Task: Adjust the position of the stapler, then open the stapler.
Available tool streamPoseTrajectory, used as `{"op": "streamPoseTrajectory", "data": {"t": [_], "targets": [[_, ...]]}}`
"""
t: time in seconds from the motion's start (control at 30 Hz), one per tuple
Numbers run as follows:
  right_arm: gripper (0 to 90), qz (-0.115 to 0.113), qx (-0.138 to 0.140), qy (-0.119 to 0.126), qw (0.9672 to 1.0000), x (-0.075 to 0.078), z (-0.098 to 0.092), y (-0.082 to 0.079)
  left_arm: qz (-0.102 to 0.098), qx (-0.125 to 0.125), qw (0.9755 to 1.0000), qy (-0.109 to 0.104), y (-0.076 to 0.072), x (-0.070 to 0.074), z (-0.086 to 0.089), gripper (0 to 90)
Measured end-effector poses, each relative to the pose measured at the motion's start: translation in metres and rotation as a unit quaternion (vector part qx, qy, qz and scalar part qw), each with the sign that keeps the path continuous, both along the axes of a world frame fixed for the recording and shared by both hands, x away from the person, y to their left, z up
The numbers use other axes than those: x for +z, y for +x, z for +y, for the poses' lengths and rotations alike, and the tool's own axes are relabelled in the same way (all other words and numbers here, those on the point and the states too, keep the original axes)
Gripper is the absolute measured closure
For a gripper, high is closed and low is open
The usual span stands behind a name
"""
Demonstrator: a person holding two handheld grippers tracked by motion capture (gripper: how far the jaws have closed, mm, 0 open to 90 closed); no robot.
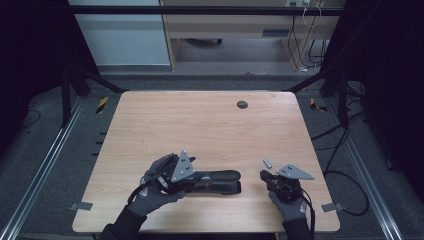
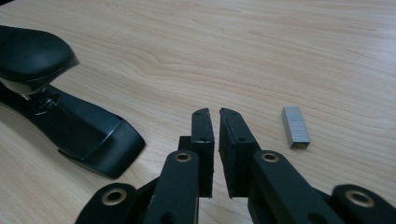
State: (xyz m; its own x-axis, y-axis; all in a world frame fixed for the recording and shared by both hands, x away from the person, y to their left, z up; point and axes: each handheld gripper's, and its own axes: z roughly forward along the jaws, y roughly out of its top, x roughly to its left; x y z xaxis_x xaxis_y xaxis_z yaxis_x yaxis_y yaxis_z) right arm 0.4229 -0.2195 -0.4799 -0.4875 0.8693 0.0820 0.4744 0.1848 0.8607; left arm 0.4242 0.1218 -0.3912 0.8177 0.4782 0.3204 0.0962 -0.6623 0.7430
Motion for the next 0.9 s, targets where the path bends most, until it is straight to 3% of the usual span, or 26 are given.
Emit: {"op": "streamPoseTrajectory", "data": {"t": [0.03,0.33,0.6,0.9], "targets": [[88.3,0.0,0.003,0.007,1.0,-0.001,0.003,-0.002,-0.017,0.009,0.9998,-0.002,-0.007,-0.002,-0.003,43.5],[90.0,0.006,0.013,0.009,0.9999,-0.005,0.014,-0.008,-0.016,0.006,0.9998,0.006,-0.018,-0.012,-0.021,40.5],[90.0,0.005,0.013,0.016,0.9998,-0.007,0.015,-0.011,-0.045,0.016,0.9982,0.036,-0.022,-0.014,-0.041,39.1],[90.0,0.004,0.011,0.022,0.9997,-0.008,0.016,-0.016,-0.047,0.01,0.9978,0.046,-0.024,-0.012,-0.053,39.5]]}}
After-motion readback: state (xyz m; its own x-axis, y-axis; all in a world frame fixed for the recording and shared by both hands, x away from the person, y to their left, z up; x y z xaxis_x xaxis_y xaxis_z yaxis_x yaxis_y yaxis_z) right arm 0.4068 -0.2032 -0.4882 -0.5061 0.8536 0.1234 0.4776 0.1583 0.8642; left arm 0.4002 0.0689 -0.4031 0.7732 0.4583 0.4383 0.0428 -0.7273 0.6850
